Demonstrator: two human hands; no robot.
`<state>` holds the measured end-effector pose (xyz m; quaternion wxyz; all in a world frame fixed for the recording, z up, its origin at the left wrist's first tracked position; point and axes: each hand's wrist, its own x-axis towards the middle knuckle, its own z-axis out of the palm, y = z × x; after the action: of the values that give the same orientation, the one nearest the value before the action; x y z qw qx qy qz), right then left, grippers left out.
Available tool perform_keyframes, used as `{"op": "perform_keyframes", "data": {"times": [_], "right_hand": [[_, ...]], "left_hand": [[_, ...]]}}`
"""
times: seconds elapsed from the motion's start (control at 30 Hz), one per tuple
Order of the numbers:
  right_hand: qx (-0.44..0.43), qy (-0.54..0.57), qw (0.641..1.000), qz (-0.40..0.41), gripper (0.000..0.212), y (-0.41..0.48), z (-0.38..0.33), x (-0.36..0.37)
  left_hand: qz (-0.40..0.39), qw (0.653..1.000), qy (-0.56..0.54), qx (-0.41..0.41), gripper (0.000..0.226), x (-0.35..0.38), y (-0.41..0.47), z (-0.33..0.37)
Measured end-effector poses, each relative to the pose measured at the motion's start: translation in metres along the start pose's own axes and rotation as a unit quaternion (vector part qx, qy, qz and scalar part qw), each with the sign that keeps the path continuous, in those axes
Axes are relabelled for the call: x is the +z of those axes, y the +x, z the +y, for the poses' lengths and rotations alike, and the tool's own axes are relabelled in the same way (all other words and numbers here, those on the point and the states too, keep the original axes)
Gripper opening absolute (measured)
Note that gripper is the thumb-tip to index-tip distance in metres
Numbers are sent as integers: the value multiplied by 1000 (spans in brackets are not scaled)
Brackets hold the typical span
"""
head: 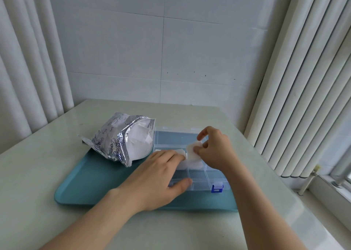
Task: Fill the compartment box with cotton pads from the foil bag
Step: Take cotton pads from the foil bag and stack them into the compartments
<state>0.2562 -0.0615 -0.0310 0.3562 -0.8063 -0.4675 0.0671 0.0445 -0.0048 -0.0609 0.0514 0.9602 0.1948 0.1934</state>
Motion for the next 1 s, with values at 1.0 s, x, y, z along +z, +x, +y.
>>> {"op": "perform_keyframes", "data": {"times": [1.0], "right_hand": [[-128,-154,979,41,34,-19,-33,29]], "left_hand": [[285,957,22,-55,21,-13,10,-23]]}}
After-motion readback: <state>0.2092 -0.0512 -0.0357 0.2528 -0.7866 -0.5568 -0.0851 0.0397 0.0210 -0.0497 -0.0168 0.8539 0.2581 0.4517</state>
